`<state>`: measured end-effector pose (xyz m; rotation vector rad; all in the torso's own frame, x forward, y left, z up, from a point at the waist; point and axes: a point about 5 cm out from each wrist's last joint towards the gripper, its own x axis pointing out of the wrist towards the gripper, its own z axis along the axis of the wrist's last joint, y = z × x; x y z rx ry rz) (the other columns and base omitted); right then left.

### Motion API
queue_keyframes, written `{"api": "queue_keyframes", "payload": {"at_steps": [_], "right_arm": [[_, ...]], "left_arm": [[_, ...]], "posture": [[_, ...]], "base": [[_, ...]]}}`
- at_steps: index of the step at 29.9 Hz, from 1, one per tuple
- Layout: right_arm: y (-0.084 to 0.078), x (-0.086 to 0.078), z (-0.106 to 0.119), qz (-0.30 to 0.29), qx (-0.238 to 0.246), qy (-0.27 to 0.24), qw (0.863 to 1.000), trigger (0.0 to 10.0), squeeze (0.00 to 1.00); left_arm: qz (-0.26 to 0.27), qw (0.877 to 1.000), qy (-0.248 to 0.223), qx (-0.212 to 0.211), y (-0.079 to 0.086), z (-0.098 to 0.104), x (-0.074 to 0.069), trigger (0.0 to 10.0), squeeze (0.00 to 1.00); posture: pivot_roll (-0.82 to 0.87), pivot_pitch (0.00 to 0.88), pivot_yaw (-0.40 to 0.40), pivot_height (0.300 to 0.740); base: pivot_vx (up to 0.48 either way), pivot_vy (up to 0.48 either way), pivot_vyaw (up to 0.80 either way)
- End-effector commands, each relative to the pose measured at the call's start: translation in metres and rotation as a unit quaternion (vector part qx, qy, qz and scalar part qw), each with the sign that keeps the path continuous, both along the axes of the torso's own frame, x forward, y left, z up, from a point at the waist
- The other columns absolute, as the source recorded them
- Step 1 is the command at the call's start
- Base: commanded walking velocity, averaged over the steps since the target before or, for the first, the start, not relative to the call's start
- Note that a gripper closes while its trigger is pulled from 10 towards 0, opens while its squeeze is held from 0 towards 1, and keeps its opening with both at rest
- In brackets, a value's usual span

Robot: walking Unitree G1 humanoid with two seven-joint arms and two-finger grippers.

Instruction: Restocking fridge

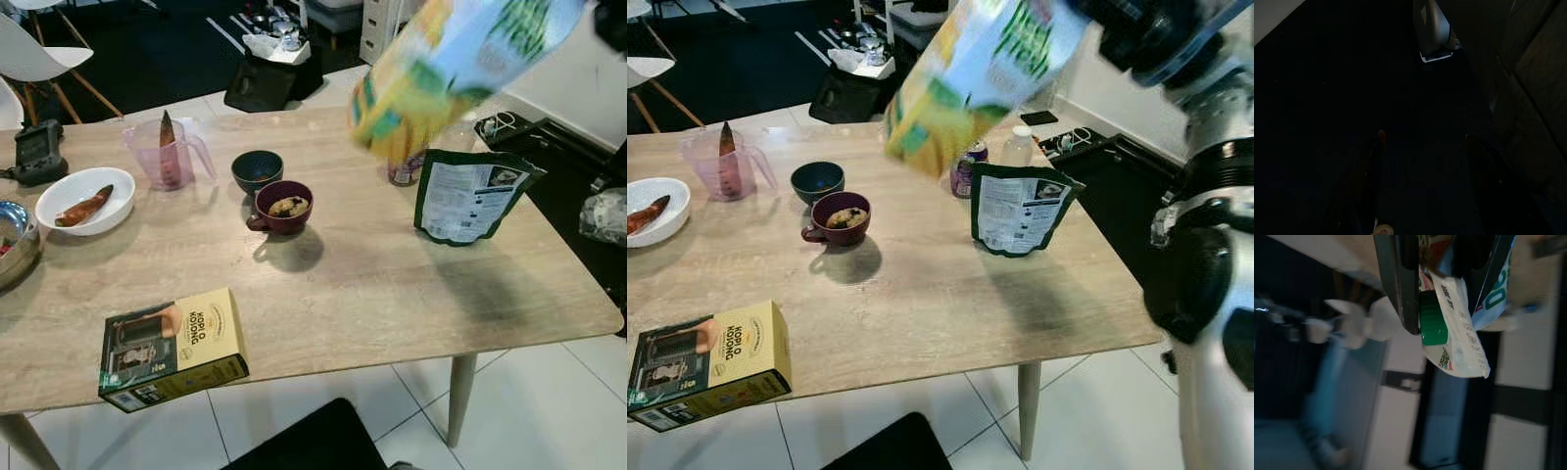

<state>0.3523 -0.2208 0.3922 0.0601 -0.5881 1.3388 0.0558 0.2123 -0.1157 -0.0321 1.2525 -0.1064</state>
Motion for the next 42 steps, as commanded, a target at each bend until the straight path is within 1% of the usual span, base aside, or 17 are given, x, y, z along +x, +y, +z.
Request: {"api": "queue_keyframes", "payload": {"at_steps": [1, 2, 3, 5, 8, 11, 15, 18, 20, 21, 22, 23, 25, 28, 33, 37, 42], "right_arm": [[0.002, -0.004, 0.003, 0.021, -0.004, -0.014, 1.0, 0.0, 0.0], [0.022, -0.002, -0.016, 0.056, -0.043, 0.005, 0.998, 0.0, 0.0], [0.022, -0.002, -0.016, 0.056, -0.043, 0.005, 0.998, 0.0, 0.0], [0.033, -0.001, -0.029, 0.072, -0.068, 0.018, 0.995, 0.0, 0.0], [0.039, -0.001, -0.036, 0.078, -0.085, 0.023, 0.993, 0.0, 0.0], [0.054, -0.001, -0.064, 0.077, -0.163, 0.03, 0.983, 0.0, 0.0], [0.055, -0.003, -0.08, 0.075, -0.204, 0.042, 0.975, 0.0, 0.0], [0.055, -0.003, -0.08, 0.075, -0.204, 0.042, 0.975, 0.0, 0.0], [0.059, -0.005, -0.094, 0.07, -0.257, 0.041, 0.963, 0.0, 0.0], [0.059, -0.005, -0.094, 0.07, -0.257, 0.041, 0.963, 0.0, 0.0], [0.061, -0.006, -0.101, 0.067, -0.279, 0.036, 0.957, 0.0, 0.0], [0.061, -0.006, -0.101, 0.067, -0.279, 0.036, 0.957, 0.0, 0.0], [0.068, -0.006, -0.111, 0.058, -0.307, 0.03, 0.95, 0.0, 0.0], [0.076, -0.006, -0.122, 0.038, -0.327, 0.025, 0.944, 0.0, 0.0], [0.081, -0.008, -0.128, 0.039, -0.328, 0.025, 0.944, 0.0, 0.0], [0.083, -0.008, -0.129, 0.032, -0.322, 0.024, 0.946, 0.0, 0.0], [0.085, -0.008, -0.131, 0.02, -0.298, 0.029, 0.954, 0.0, 0.0]], "left_arm": [[-0.012, 0.999, -0.047, -0.015, -0.011, 0.004, 0.025, 10.0, 0.0], [-0.012, 0.999, -0.046, -0.015, -0.011, 0.004, 0.025, 10.0, 0.0], [-0.012, 0.999, -0.046, -0.015, -0.011, 0.004, 0.025, 10.0, 0.0], [-0.013, 0.999, -0.046, -0.014, -0.011, 0.003, 0.025, 10.0, 0.0], [-0.013, 0.999, -0.046, -0.014, -0.011, 0.003, 0.025, 10.0, 0.0], [-0.013, 0.999, -0.046, -0.015, -0.012, 0.003, 0.025, 10.0, 0.0], [-0.013, 0.999, -0.045, -0.016, -0.013, 0.003, 0.024, 10.0, 0.0], [-0.013, 0.999, -0.045, -0.016, -0.013, 0.003, 0.024, 10.0, 0.0], [-0.013, 0.999, -0.045, -0.016, -0.013, 0.003, 0.024, 10.0, 0.0], [-0.013, 0.999, -0.045, -0.016, -0.013, 0.003, 0.024, 10.0, 0.0], [-0.013, 0.999, -0.045, -0.015, -0.013, 0.003, 0.024, 10.0, 0.0], [-0.013, 0.999, -0.045, -0.015, -0.013, 0.003, 0.024, 10.0, 0.0], [-0.013, 0.999, -0.045, -0.016, -0.014, 0.003, 0.024, 10.0, 0.0], [-0.012, 0.999, -0.047, -0.018, -0.016, 0.003, 0.025, 10.0, 0.0], [-0.012, 0.999, -0.047, -0.019, -0.017, 0.003, 0.025, 10.0, 0.0], [-0.011, 0.999, -0.046, -0.02, -0.017, 0.002, 0.025, 10.0, 0.0], [-0.01, 0.999, -0.045, -0.019, -0.018, 0.002, 0.024, 10.0, 0.0]], "posture": [[0.02, 0.0, -0.064, 0.74], [0.02, 0.0, -0.063, 0.74], [0.02, 0.0, -0.063, 0.74], [0.02, 0.0, -0.063, 0.74], [0.02, 0.0, -0.065, 0.74], [0.02, 0.0, -0.069, 0.74], [0.03, 0.0, -0.071, 0.74], [0.03, 0.0, -0.071, 0.74], [0.02, 0.0, -0.075, 0.74], [0.02, 0.0, -0.075, 0.74], [0.02, 0.0, -0.074, 0.74], [0.02, 0.0, -0.074, 0.74], [0.02, 0.0, -0.077, 0.74], [0.02, 0.0, -0.077, 0.74], [0.02, 0.0, -0.077, 0.74], [0.02, 0.0, -0.08, 0.74], [0.01, 0.0, -0.081, 0.74]], "base": [[0.0, 0.0, 0.0], [0.0, 0.0, 0.0], [0.0, 0.0, 0.0], [0.0, 0.0, 0.0], [0.0, 0.0, 0.0], [0.0, 0.0, 0.0], [0.0, 0.0, 0.0], [0.0, 0.0, 0.0], [0.0, 0.0, 0.0], [0.0, 0.0, 0.0], [0.0, 0.0, 0.0], [0.0, 0.0, 0.0], [0.0, 0.0, 0.0], [0.0, 0.0, 0.0], [0.0, 0.0, 0.0], [0.0, 0.0, 0.0], [0.0, 0.0, 0.0]]}}
